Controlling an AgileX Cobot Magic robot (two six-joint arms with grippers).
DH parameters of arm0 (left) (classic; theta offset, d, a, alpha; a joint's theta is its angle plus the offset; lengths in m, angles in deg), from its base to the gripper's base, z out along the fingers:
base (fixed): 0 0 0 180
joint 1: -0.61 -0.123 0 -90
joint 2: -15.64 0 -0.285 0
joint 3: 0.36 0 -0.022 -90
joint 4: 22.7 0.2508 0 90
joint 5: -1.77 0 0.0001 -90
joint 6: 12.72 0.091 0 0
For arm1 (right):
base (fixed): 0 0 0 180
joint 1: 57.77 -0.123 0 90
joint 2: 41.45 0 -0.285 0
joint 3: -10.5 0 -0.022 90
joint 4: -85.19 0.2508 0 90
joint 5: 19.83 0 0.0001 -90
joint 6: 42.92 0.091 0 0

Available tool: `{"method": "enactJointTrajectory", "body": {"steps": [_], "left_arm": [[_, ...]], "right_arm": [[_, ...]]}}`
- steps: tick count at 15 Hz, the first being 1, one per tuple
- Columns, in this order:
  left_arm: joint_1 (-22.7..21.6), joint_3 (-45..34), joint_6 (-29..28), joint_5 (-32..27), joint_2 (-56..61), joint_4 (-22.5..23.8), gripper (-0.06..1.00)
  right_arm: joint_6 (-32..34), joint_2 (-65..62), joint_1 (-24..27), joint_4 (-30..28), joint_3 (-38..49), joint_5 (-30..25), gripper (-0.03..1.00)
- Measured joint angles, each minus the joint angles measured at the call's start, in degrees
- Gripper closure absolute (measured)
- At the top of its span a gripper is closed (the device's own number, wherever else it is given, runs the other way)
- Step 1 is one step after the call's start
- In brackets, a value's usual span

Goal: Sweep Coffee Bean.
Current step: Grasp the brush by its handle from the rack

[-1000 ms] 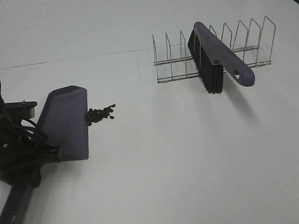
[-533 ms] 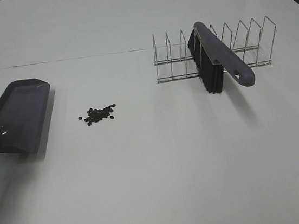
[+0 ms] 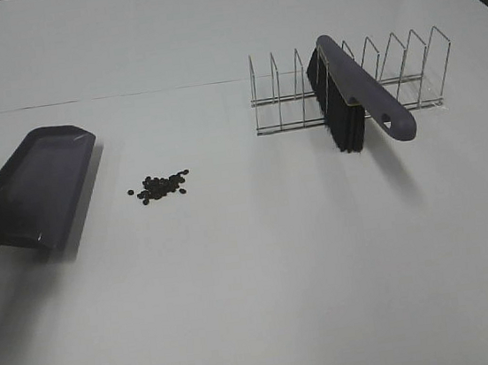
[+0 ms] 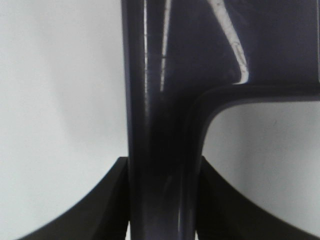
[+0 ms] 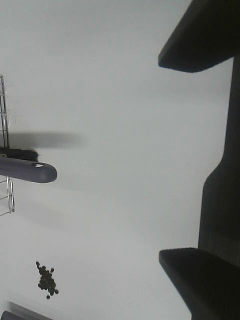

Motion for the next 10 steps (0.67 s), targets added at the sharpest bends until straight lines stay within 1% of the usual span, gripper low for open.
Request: {"method": "enactJointTrajectory", "body": {"steps": [1,3,5,6,7,10], "left_arm": [[0.00,0.00,0.06,0.29,0.00,0.17,0.61],[0.00,0.00,0.17,0.23,0.00,0.97,0.61],[0.00,-2.01,0.11,1.55,0.00,1.03,0.61],[0.00,-3.78,-0.63,1.89,0.00,0.74,0.61],[0.06,-3.95,-0.69,2.23,0.00,0.52,0.62],[3.50,-3.95,-0.63,3.38,0.00,0.57,0.62]], "right_arm": [[-0.40,2.01,0.00,0.00,-1.43,-0.06,0.09],[-2.81,11.92,0.00,-0.06,-8.54,-0.06,0.09],[-4.64,20.28,0.00,-0.06,-15.36,-0.06,0.09],[-5.79,26.53,0.00,-0.11,-19.65,0.00,0.09],[-5.84,30.60,0.00,-0.17,-22.69,0.00,0.09],[-7.79,42.46,0.00,0.00,-31.86,0.00,0.09]]}}
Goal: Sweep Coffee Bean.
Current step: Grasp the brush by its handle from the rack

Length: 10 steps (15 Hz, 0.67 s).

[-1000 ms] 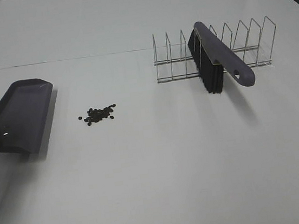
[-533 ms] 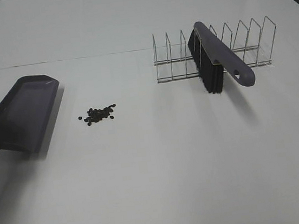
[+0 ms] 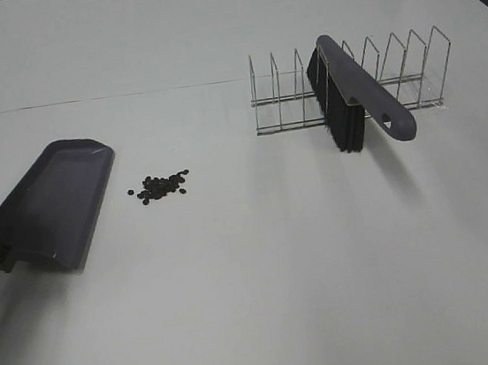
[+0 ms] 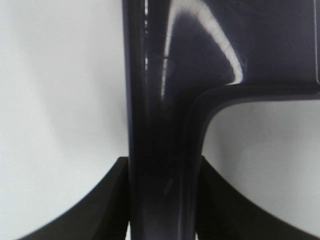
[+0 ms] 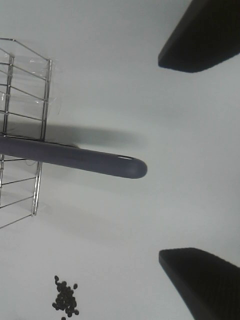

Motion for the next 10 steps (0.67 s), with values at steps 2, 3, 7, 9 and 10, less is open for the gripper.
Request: {"method": "enactJointTrajectory", "body": {"steps": [2,3,7,9,10], "left_arm": [[2.64,0.00,0.00,0.40,0.00,0.69,0.62],[2.86,0.00,-0.11,0.46,0.00,0.74,0.62],[2.92,0.00,-2.41,0.46,0.00,3.38,0.62],[2.92,0.00,-2.64,0.29,0.00,3.38,0.62],[2.92,0.00,-2.86,0.11,0.00,3.38,0.62]], "right_arm": [[-0.57,9.11,0.00,0.11,-7.28,0.06,0.09],[-0.63,11.46,0.00,0.11,-9.11,0.06,0.09],[-1.89,29.68,0.00,2.86,-24.41,0.11,0.10],[-2.58,34.43,0.00,2.98,-27.56,0.17,0.10],[-2.98,37.53,0.00,2.92,-28.99,0.57,0.10]]}}
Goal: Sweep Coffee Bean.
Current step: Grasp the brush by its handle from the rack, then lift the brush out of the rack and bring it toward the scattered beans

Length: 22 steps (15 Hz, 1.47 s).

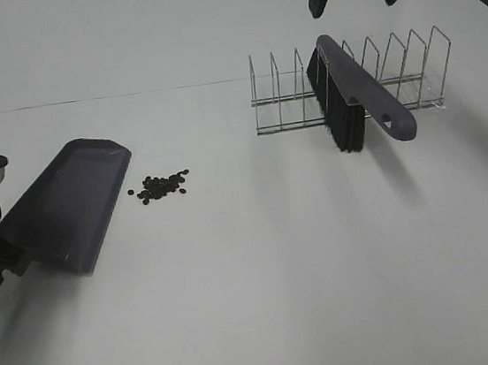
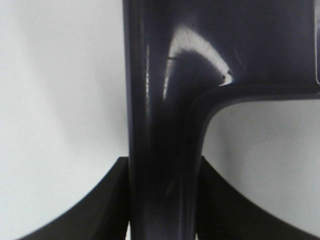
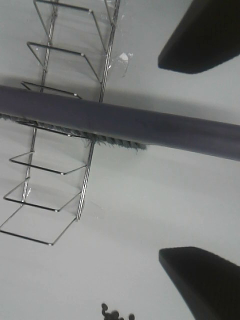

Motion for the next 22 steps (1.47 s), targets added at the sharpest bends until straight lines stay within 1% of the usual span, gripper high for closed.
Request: {"method": "enactJointTrajectory", "body": {"steps": [2,4,6,10,11,13,15,16,17,22], "left_arm": [[0.00,0.00,-0.34,-0.63,0.00,0.00,0.62],[0.00,0.00,-0.46,-1.15,0.00,0.00,0.62],[0.00,0.00,-0.46,-1.60,0.00,0.00,0.62],[0.00,0.00,-0.46,-1.83,0.00,-0.46,0.62],[0.00,0.00,-0.46,-1.83,0.00,-1.43,0.62],[0.00,0.00,-0.46,-1.89,0.00,-1.95,0.62],[0.00,0.00,-0.46,-1.89,0.00,-2.01,0.62],[0.00,0.00,-0.46,-2.01,0.00,-2.01,0.62],[0.00,0.00,-0.46,-2.01,0.00,-2.06,0.62],[0.00,0.00,-0.63,-2.01,0.00,-2.06,0.62]], "right_arm": [[-0.29,4.58,0.00,-0.40,-0.57,2.12,0.10],[-0.52,9.05,0.00,-2.86,-0.57,3.61,0.10],[-0.52,12.38,0.00,-4.13,-0.57,4.93,0.11],[-0.40,14.90,0.00,-4.81,-0.57,7.62,0.18],[-0.11,15.47,0.00,-4.87,-0.57,9.00,0.20],[0.00,15.64,0.00,-4.98,-0.57,10.03,0.22],[0.23,15.64,0.00,-5.04,-0.57,10.14,0.32],[0.69,15.64,0.00,-5.56,-0.57,9.97,0.48],[2.12,15.64,0.06,-6.65,-0.63,9.28,0.59],[3.38,14.21,0.34,-7.16,-0.80,6.65,0.60]]}}
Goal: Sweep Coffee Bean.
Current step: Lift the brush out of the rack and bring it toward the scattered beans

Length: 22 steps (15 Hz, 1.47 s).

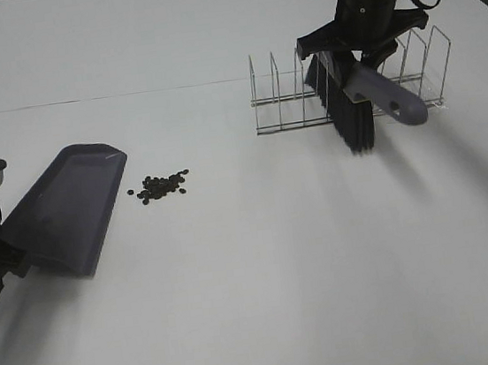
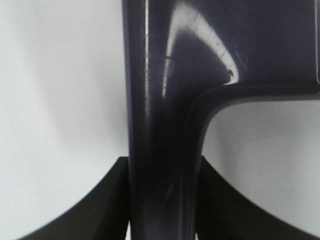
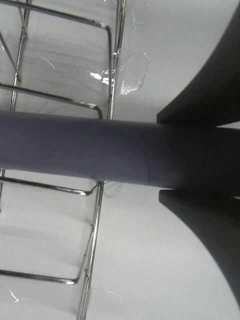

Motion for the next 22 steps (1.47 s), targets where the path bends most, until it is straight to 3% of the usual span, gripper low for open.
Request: {"method": "enactJointTrajectory", "body": {"steps": [16,19,22], "left_arm": [[0.00,0.00,0.00,0.00,0.00,0.86,0.62],[0.00,0.00,0.00,0.00,0.00,1.03,0.62],[0.00,0.00,0.00,0.00,0.00,1.09,0.62]], "right_arm": [[0.06,-23.26,-0.34,-0.34,0.40,-7.45,0.61],[0.06,-27.16,-0.34,0.06,5.16,-7.45,0.61],[0.06,-33.46,-0.34,0.11,15.81,-7.33,0.61]]}}
